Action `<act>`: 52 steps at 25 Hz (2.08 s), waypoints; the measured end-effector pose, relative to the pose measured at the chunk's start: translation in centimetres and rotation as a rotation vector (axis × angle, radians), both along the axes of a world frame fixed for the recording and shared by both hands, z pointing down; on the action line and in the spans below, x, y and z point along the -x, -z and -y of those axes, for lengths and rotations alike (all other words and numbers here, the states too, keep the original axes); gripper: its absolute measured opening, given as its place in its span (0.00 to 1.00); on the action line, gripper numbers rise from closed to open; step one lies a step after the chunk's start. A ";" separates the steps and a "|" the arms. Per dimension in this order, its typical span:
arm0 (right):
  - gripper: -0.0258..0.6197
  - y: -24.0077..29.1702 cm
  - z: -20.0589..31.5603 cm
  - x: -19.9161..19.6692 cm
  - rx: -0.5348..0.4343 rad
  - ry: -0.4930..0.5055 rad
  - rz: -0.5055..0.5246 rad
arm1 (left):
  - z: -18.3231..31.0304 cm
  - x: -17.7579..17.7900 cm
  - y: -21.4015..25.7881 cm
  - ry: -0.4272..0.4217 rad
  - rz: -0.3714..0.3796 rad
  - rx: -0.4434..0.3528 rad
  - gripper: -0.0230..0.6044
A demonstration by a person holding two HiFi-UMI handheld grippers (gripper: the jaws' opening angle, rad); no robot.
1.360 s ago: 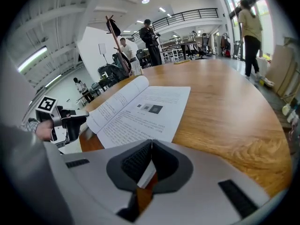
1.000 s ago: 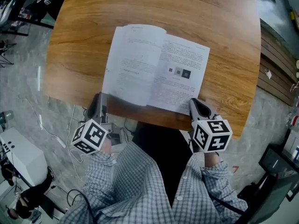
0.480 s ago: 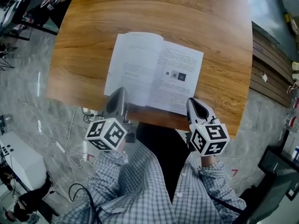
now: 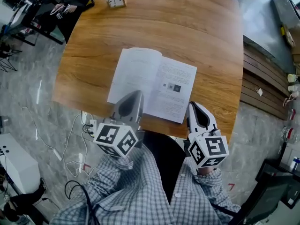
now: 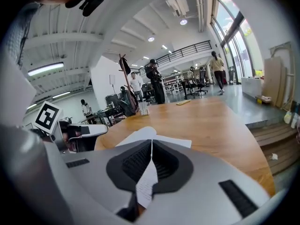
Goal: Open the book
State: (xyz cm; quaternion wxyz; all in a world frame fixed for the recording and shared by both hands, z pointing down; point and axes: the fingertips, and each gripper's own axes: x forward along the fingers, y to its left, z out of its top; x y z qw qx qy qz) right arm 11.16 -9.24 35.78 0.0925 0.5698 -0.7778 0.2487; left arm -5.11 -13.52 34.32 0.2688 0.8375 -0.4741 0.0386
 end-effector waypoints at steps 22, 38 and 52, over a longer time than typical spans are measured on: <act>0.08 12.7 -0.1 -0.7 -0.328 0.007 0.025 | -2.1 -5.0 10.9 -0.164 -0.002 -0.253 0.05; 0.07 15.2 -0.5 -0.4 -0.396 0.045 0.005 | -2.9 -6.1 13.6 -0.186 -0.036 -0.314 0.05; 0.07 14.7 -0.8 0.1 -0.380 0.053 0.004 | -3.3 -6.3 13.0 -0.201 -0.047 -0.296 0.05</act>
